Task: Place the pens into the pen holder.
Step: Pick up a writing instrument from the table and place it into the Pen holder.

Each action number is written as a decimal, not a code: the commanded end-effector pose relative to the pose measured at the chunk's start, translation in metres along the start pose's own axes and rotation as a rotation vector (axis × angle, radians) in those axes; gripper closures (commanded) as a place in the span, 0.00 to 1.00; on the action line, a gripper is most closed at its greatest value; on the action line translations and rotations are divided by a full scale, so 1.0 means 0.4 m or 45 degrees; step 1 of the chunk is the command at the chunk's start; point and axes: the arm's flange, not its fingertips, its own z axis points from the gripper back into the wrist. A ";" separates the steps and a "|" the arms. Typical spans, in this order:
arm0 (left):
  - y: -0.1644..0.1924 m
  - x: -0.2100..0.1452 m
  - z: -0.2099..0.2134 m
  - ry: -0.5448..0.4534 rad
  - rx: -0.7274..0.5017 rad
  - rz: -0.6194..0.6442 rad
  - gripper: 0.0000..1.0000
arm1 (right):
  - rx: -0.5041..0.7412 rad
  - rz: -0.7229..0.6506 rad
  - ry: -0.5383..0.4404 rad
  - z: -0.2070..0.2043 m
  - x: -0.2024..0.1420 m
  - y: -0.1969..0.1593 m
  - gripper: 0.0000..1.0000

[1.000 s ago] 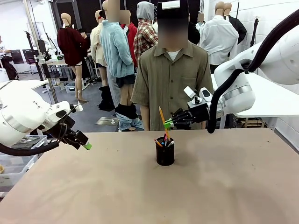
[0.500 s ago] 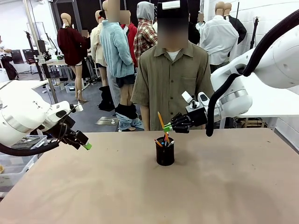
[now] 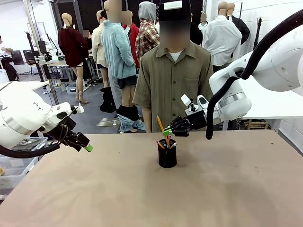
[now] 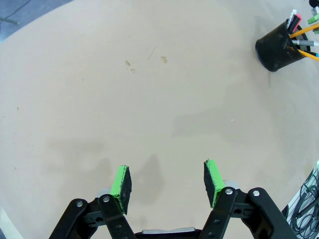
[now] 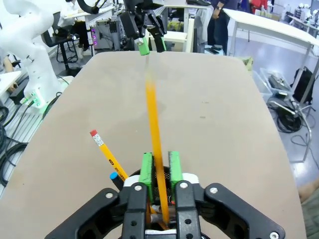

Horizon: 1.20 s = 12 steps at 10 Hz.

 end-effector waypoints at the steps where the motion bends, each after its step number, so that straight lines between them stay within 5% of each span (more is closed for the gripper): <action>1: 0.008 0.003 -0.003 -0.015 -0.006 -0.023 0.24 | -0.010 -0.009 0.013 -0.009 0.003 -0.016 0.48; 2: 0.008 0.003 -0.003 -0.015 -0.006 -0.023 0.24 | -0.021 0.001 0.005 0.002 0.006 -0.003 0.29; 3: 0.008 0.003 -0.003 -0.015 -0.006 -0.023 0.24 | -0.026 0.004 -0.002 0.011 0.009 0.001 0.26; 7: 0.008 0.003 -0.003 -0.015 -0.006 -0.023 0.24 | -0.251 -0.135 0.033 0.181 0.007 0.109 0.26; 12: 0.008 0.003 -0.003 -0.015 -0.006 -0.023 0.24 | -0.617 -0.571 0.268 0.382 -0.065 0.217 0.26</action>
